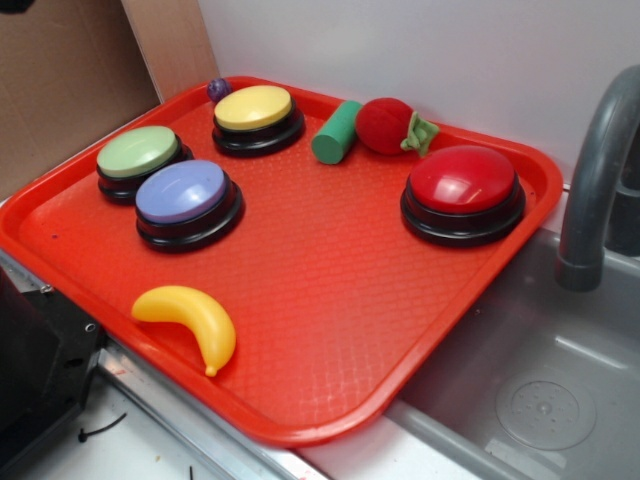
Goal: Push the green button.
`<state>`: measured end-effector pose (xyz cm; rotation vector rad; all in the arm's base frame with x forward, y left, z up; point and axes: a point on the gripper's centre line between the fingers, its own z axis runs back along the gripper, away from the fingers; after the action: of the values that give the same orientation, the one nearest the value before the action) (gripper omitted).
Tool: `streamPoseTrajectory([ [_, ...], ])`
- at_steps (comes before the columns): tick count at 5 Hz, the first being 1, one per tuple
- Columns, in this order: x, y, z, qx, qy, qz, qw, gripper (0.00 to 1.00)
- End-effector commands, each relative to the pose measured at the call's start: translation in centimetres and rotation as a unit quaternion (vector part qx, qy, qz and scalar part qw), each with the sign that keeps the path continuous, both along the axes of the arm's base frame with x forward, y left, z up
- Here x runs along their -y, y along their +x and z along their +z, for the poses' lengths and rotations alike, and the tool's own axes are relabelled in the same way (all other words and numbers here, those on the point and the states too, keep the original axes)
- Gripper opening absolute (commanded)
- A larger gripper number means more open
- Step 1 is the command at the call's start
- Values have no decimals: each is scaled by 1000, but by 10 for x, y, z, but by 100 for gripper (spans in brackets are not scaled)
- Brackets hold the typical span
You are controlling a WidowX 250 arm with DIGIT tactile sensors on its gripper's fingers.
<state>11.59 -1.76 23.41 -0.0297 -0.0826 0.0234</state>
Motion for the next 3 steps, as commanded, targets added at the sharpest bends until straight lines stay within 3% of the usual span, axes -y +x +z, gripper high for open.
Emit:
streamPoseTrajectory([
  [1, 0, 0, 0, 0, 0, 0, 1000, 100],
  [2, -49, 31, -32, -8, -14, 108, 994, 100],
  [3, -84, 39, -53, 20, -11, 189, 982, 100],
])
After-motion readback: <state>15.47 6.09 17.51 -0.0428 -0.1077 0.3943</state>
